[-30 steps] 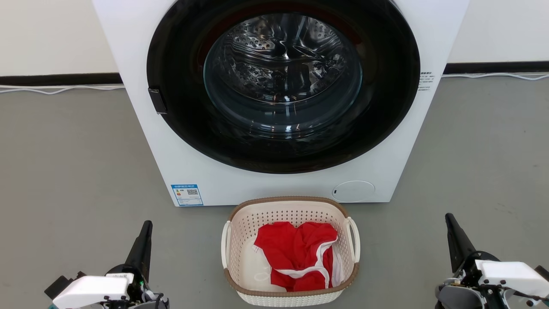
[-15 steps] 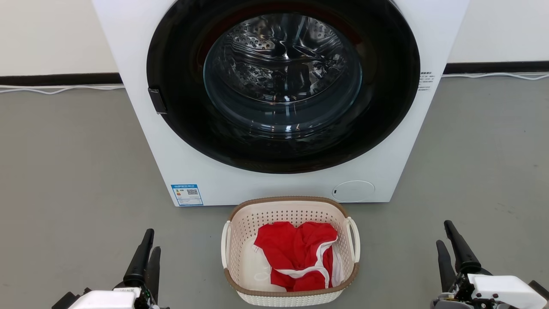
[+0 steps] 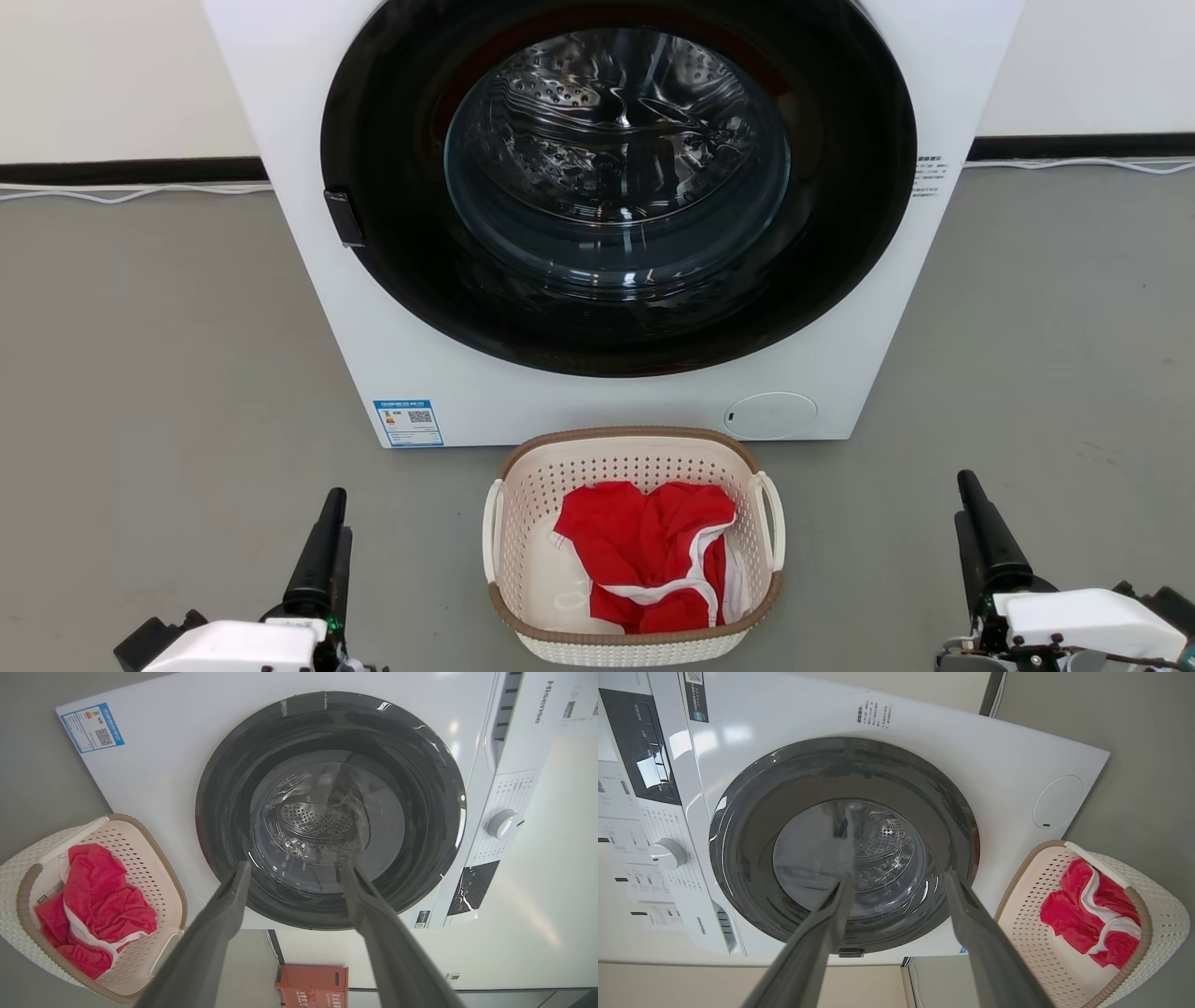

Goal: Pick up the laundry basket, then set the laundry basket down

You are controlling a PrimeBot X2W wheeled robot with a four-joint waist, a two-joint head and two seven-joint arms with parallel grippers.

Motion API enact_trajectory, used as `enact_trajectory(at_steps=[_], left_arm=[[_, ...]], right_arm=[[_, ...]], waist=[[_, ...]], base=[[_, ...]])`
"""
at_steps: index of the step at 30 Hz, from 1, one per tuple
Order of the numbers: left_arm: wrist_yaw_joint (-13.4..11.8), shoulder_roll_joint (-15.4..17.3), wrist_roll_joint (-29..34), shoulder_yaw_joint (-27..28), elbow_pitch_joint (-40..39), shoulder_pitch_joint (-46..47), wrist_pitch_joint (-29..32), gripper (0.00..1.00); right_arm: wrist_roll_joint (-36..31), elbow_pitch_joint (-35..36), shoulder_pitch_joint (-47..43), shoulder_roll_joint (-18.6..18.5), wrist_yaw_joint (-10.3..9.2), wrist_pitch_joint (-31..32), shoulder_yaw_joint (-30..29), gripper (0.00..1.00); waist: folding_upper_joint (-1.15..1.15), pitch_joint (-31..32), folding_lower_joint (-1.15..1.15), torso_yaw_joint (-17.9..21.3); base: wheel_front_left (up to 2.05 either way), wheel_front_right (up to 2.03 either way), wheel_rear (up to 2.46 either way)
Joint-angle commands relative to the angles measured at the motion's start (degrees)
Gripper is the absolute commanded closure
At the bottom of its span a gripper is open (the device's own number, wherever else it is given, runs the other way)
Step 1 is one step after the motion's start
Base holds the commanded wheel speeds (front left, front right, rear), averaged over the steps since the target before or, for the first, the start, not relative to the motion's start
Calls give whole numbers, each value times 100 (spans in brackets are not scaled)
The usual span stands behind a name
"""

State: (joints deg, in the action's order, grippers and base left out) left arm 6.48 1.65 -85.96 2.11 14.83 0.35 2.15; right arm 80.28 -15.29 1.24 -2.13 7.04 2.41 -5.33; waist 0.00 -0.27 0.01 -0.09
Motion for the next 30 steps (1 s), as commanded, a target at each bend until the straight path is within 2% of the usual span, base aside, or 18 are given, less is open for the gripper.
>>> enact_trajectory(at_steps=[1,15,30], left_arm=[[-29,43,151,9,-199,101,-61,0],[-114,56,1433,-102,-204,122,-296,0],[-75,83,2740,-160,-240,109,-548,0]], right_arm=[[-206,213,94,-48,11,-85,49,0],[-2041,309,129,-52,15,-321,181,0],[-3488,299,187,-56,21,-550,310,0]], waist=[[0,2,-1,-3],[0,22,-1,-17],[0,41,-1,-10]], base=[[0,0,0],[0,0,0],[0,0,0]])
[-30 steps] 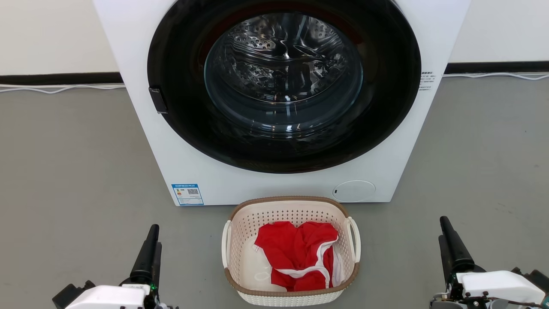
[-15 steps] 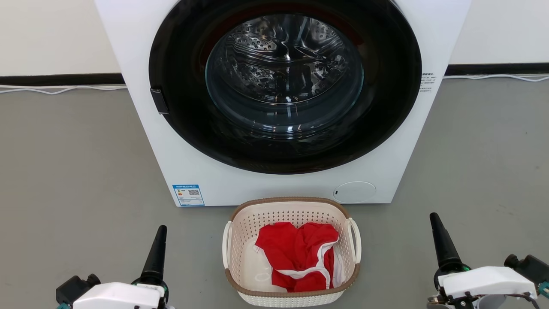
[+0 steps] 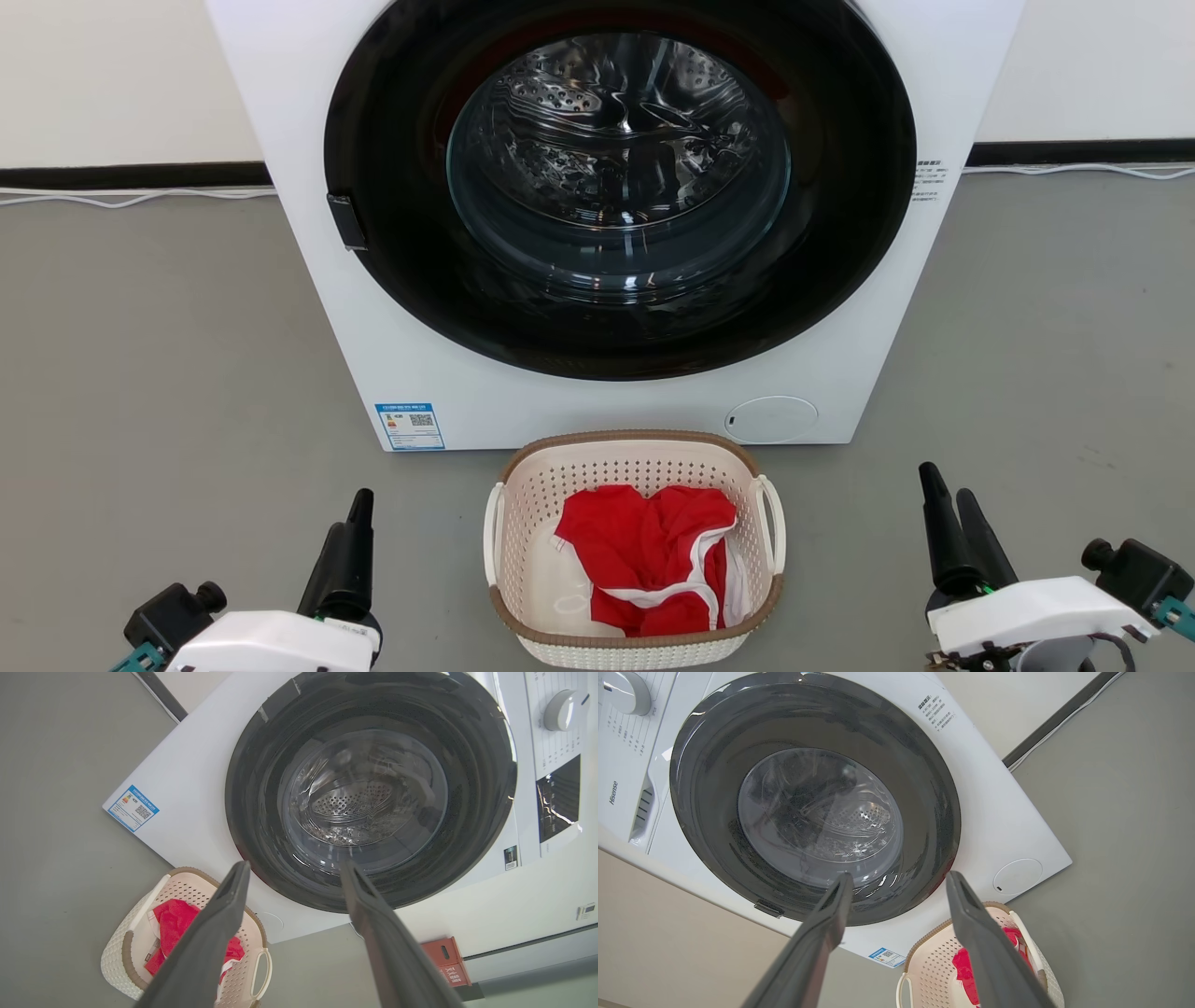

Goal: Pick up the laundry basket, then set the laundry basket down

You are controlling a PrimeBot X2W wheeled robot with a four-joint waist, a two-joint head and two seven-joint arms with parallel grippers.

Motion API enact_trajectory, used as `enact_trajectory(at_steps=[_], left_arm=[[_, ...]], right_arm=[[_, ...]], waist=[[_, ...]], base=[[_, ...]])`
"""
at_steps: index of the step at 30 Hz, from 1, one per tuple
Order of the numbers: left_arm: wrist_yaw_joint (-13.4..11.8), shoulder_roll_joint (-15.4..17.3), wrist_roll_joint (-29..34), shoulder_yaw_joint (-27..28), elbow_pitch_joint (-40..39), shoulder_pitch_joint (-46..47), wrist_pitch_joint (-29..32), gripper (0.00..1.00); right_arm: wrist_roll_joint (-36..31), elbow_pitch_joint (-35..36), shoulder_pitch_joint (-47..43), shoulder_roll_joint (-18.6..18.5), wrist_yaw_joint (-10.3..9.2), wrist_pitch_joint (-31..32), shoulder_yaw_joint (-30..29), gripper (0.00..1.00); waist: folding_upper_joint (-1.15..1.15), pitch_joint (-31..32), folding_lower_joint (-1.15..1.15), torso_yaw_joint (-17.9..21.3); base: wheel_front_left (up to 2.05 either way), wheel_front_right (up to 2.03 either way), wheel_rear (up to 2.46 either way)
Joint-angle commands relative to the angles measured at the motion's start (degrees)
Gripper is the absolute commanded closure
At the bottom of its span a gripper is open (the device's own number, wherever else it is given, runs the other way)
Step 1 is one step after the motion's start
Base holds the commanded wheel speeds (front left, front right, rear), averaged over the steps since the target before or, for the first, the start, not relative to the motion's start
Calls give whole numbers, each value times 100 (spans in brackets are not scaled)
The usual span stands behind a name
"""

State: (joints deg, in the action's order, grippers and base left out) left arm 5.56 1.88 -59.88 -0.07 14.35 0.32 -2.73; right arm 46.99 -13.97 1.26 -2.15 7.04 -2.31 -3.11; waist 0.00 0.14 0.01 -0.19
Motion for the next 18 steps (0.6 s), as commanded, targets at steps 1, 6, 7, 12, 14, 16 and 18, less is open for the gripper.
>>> enact_trajectory(at_steps=[1,6,7,12,14,16,18], left_arm=[[20,60,205,56,-196,111,-77,0],[33,60,555,30,-209,106,-161,0],[36,60,625,26,-212,105,-178,0],[50,62,975,15,-221,92,-262,0],[57,64,1123,15,-225,87,-296,0],[61,65,1198,15,-227,85,-313,0],[70,66,1342,18,-234,80,-346,0]], right_arm=[[-245,166,190,-54,21,-88,94,0],[-661,175,208,-55,23,-158,119,0],[-737,178,209,-56,23,-173,121,0],[-1120,188,210,-57,25,-251,123,0],[-1276,193,211,-58,26,-284,125,0],[-1350,195,209,-58,26,-300,126,0],[-1498,202,209,-58,27,-333,133,0]], waist=[[0,0,0,-1],[0,0,0,-10],[0,-1,0,-12],[0,-4,0,-15],[0,-5,0,-12],[0,-6,0,-10],[0,-6,0,-5]], base=[[0,0,0],[0,0,0],[0,0,0],[0,0,0],[0,0,0],[0,0,0],[0,0,0]])
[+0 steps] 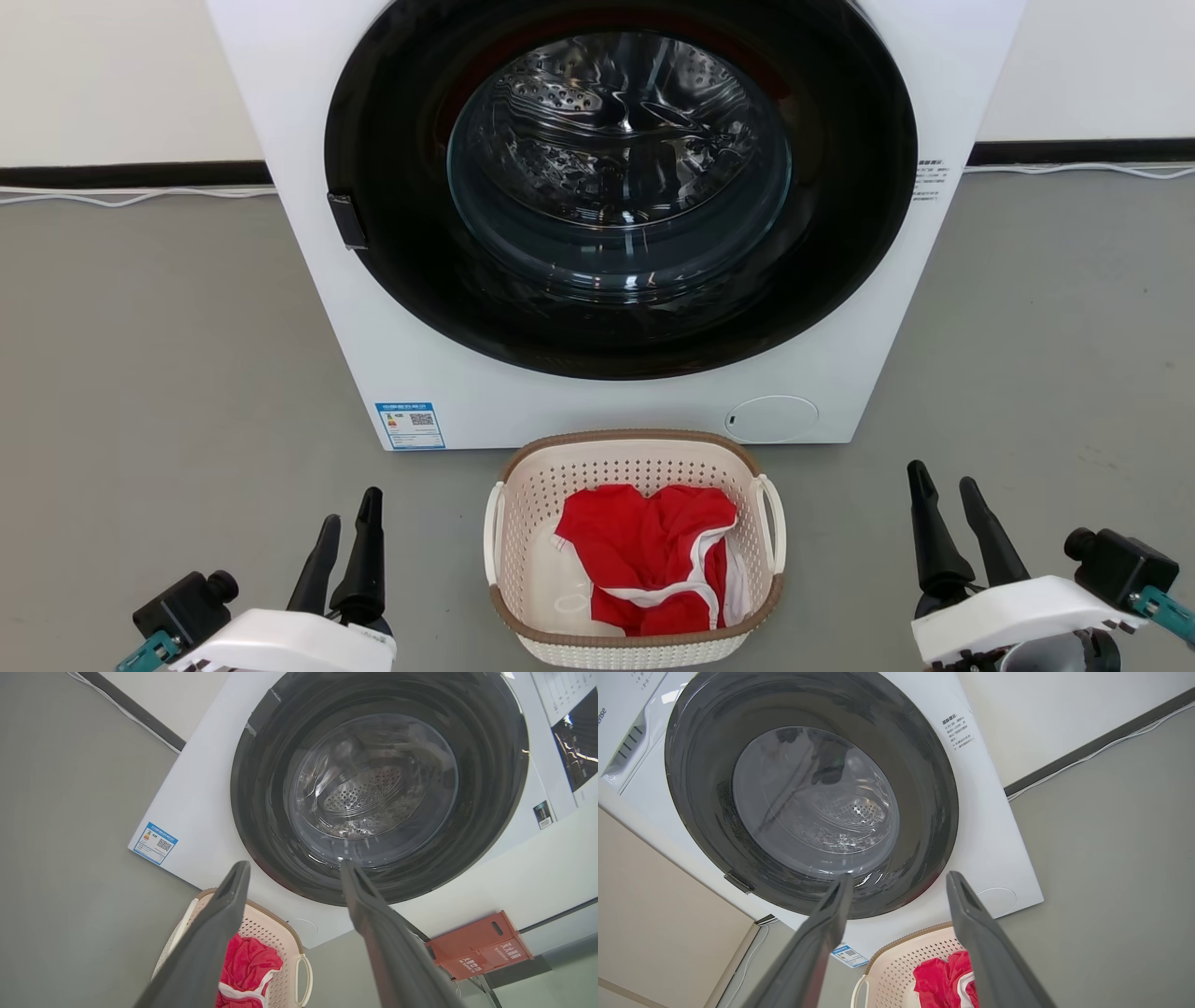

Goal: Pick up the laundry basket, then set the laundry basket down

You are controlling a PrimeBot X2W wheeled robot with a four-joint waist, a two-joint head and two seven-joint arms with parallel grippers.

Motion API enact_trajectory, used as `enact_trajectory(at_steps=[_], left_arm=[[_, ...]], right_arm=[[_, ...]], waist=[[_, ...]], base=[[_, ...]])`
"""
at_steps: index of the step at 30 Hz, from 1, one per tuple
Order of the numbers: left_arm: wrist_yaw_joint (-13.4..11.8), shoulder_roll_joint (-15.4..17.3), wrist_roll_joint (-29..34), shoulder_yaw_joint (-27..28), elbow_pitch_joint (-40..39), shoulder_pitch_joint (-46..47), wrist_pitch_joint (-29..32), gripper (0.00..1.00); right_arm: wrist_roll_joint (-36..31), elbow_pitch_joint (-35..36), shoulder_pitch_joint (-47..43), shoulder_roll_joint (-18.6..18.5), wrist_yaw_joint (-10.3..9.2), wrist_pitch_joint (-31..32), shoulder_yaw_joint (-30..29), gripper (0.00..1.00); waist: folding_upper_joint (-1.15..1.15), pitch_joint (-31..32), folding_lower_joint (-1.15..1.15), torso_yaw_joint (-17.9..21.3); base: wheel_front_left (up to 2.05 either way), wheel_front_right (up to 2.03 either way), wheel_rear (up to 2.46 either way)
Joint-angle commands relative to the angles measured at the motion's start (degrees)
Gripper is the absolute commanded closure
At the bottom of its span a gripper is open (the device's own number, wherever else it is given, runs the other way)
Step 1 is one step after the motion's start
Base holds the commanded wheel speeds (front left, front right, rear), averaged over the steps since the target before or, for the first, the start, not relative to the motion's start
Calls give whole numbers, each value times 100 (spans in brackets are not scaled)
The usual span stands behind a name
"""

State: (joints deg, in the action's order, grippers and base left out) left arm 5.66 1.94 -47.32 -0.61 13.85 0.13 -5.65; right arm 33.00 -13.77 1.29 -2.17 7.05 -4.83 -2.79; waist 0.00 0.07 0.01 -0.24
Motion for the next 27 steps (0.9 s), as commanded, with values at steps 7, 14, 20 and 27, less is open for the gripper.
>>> enact_trajectory(at_steps=[7,14,20,27], left_arm=[[82,65,574,63,-216,88,-172,0],[97,70,1080,46,-232,82,-290,0],[111,75,1577,54,-258,57,-407,0],[121,80,2058,63,-290,57,-524,0]], right_arm=[[-623,226,189,-58,28,-183,124,0],[-1154,265,167,-60,31,-288,139,0],[-1659,266,147,-62,33,-393,133,0],[-2166,252,138,-64,35,-510,99,0]], waist=[[0,-13,0,6],[0,-22,0,4],[0,-19,0,19],[0,-20,0,36]], base=[[0,0,0],[0,0,0],[0,0,0],[0,0,0]])
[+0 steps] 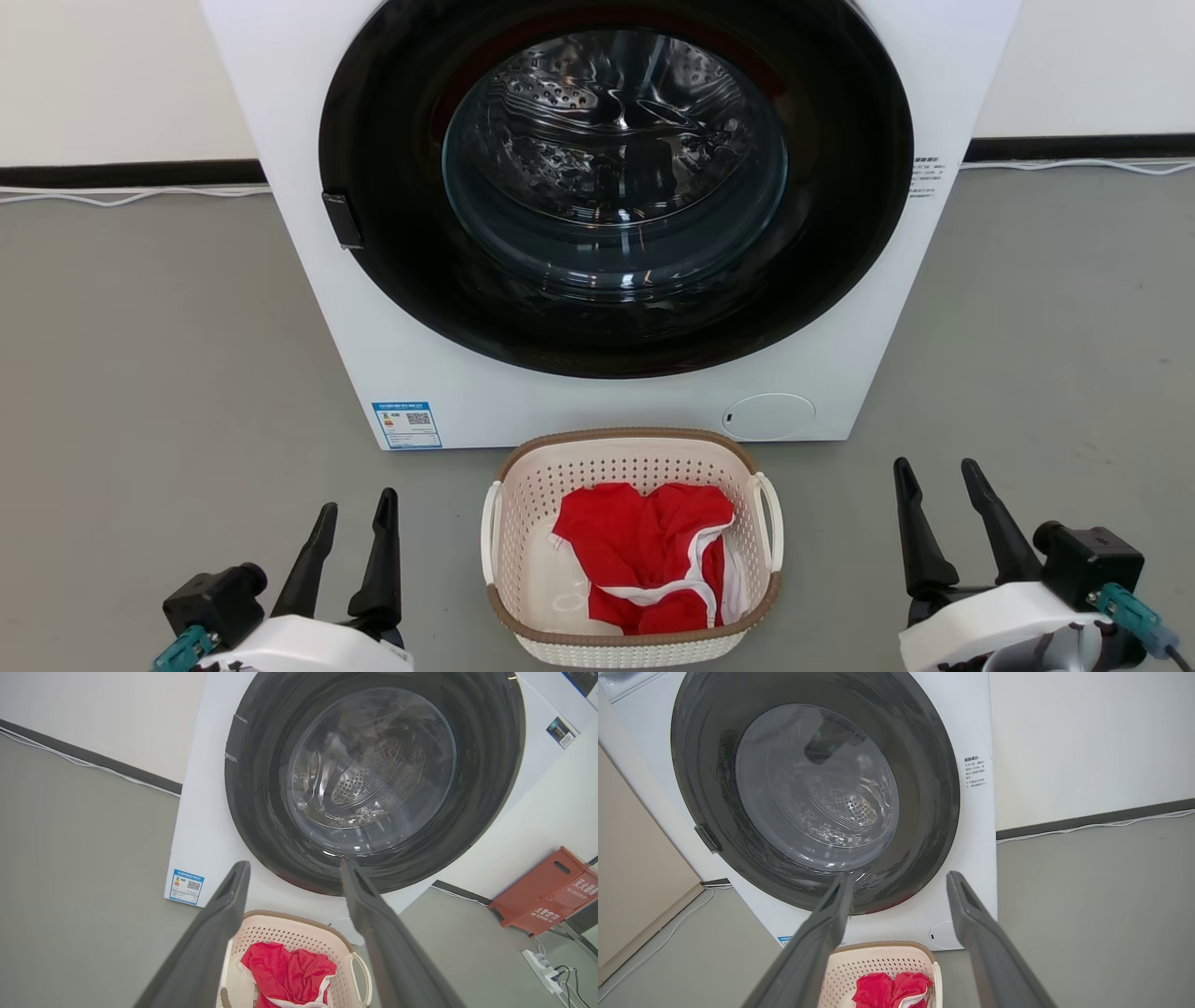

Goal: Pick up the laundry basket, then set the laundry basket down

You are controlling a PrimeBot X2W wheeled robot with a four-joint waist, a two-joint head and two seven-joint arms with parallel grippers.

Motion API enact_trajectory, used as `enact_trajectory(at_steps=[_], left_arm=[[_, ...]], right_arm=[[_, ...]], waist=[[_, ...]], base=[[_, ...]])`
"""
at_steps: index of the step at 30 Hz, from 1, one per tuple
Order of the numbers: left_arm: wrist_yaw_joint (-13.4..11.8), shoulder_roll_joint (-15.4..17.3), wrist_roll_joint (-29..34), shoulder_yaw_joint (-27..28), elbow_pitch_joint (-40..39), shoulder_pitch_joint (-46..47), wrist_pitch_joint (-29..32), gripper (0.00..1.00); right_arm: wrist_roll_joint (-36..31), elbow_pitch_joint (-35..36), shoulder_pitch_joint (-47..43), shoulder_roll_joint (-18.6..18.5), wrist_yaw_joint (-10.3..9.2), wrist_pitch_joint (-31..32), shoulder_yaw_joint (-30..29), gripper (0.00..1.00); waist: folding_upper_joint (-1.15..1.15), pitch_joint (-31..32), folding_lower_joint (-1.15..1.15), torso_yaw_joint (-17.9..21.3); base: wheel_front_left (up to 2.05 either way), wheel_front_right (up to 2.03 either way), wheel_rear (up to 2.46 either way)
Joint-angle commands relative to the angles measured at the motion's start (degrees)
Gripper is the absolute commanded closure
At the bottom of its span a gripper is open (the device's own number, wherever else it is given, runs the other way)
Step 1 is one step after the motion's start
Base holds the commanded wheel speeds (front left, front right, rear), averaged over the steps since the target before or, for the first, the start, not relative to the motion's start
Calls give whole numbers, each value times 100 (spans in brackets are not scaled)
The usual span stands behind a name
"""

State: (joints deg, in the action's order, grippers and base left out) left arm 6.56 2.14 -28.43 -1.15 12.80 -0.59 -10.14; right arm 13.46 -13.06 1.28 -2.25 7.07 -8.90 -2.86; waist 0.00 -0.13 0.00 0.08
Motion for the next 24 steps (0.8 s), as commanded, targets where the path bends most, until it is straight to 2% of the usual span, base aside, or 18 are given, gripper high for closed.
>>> enact_trajectory(at_steps=[1,24], left_arm=[[32,61,234,119,-187,128,-93,0],[67,79,1610,148,-190,88,-462,0]], right_arm=[[-286,178,138,-57,34,-119,100,0],[-1897,155,146,-63,41,-518,-18,0]], waist=[[0,2,0,5],[0,35,0,9]], base=[[0,0,0],[0,0,0]])
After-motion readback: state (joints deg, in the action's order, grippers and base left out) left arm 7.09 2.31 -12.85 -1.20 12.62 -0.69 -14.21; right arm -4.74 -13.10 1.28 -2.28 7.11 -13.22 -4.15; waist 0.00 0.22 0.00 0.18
